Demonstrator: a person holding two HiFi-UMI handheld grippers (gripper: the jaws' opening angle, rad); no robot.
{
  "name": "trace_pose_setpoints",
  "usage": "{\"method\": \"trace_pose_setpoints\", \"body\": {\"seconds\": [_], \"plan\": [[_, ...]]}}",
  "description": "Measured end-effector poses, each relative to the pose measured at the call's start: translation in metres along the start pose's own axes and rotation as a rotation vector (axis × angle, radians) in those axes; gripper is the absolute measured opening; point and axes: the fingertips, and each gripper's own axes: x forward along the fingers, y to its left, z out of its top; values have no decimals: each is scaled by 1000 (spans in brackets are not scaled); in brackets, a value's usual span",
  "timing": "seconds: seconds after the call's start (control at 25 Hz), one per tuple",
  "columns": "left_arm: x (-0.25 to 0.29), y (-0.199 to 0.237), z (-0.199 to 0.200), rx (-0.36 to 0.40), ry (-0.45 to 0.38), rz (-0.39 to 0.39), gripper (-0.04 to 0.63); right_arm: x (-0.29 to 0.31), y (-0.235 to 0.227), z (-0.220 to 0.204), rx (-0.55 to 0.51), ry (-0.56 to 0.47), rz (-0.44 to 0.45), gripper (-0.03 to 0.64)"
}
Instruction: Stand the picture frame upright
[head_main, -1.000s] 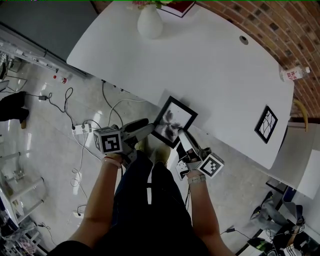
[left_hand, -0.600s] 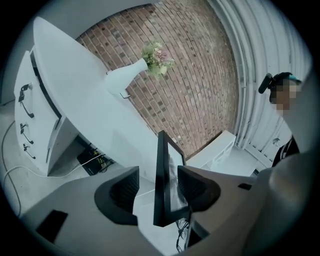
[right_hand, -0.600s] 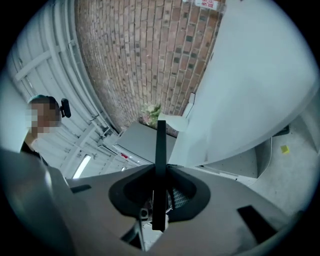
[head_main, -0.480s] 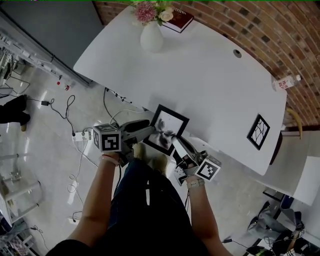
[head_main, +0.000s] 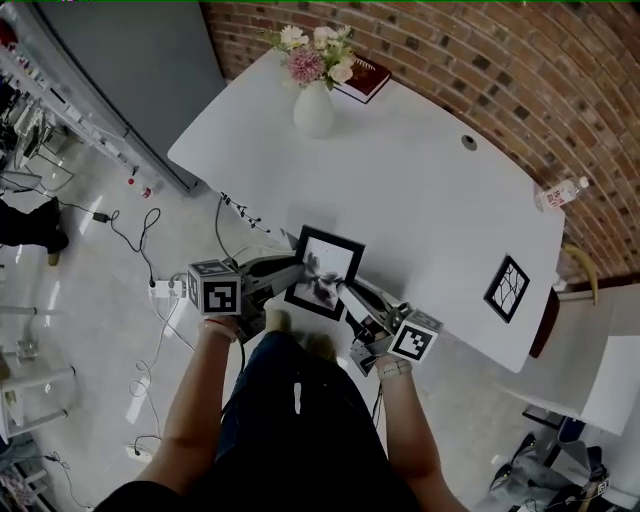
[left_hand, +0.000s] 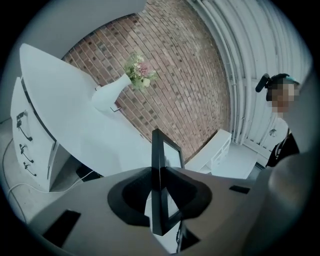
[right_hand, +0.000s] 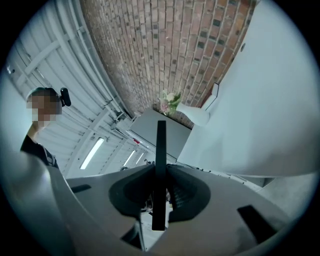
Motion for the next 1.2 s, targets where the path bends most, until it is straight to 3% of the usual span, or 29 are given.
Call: {"method": "trace_pose_setpoints", "body": {"seconds": [0.56,0.84,1.2], "plan": [[-22,1,34,199,-62,173,94,43,17,30,-228,146,27,77],[-16,26,59,256,-73,231,95,67,-13,48,-322,173,-27,83],[6,75,109,324,-26,269,95,113,-53,88,-440,186,-99,91]]}}
